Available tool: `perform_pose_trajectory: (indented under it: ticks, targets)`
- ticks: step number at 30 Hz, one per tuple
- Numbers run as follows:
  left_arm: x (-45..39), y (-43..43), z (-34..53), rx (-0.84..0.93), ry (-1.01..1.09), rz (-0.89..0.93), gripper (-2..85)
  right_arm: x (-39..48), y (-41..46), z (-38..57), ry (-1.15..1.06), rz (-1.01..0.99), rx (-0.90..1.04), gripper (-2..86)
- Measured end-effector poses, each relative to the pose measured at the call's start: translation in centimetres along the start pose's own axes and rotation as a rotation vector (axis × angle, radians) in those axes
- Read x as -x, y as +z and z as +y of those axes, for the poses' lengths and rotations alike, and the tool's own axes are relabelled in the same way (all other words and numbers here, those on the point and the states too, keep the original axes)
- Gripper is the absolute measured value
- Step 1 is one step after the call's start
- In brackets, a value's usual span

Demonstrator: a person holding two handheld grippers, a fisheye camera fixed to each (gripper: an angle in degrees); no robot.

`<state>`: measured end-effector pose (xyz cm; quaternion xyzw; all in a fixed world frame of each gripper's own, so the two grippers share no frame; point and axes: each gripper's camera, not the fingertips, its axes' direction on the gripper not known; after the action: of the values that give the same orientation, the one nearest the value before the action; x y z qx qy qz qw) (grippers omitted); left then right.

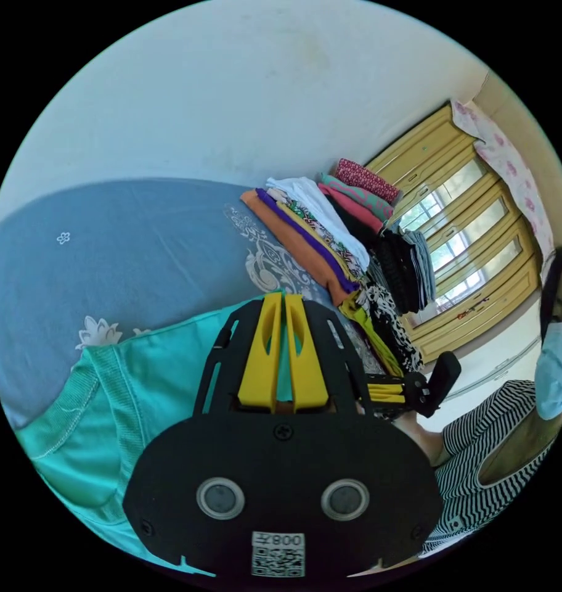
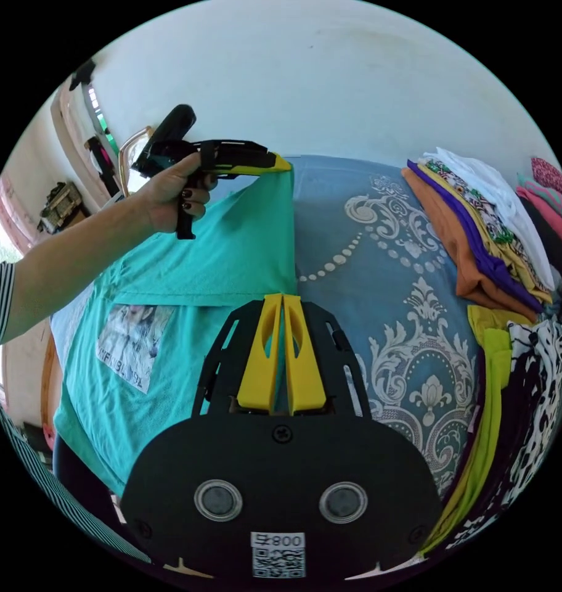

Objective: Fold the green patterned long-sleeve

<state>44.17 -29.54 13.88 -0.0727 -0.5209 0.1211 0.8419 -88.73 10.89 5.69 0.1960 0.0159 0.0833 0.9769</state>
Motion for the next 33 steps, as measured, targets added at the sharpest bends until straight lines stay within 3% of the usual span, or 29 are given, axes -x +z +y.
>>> perform_pose_trajectory:
  ticks: [9, 21, 28, 33]
  targets:
    - [2.9, 5.4, -1.7, 0.114, -0.085, -0.068, 0.9, -4.2, 0.0, 1.3, 0.046, -0.042, 0.043, -0.3]
    - [1.8, 2.0, -0.4, -0.077, -0.031, -0.04, 0.7, -6.3, -3.4, 2.3, 0.051, -0.074, -0.021, -0.1]
    - [1.6, 7.0, 3.5, 0.147, 0.046, -0.227, 0.3, -5.9, -4.3, 1.4, 0.012, -0.025, -0.025, 0.0]
    - [1.7, 7.9, 5.3, 0.152, 0.078, -0.276, 0.2, -5.5, -3.4, 0.7, -0.009, -0.021, 0.055, 0.0]
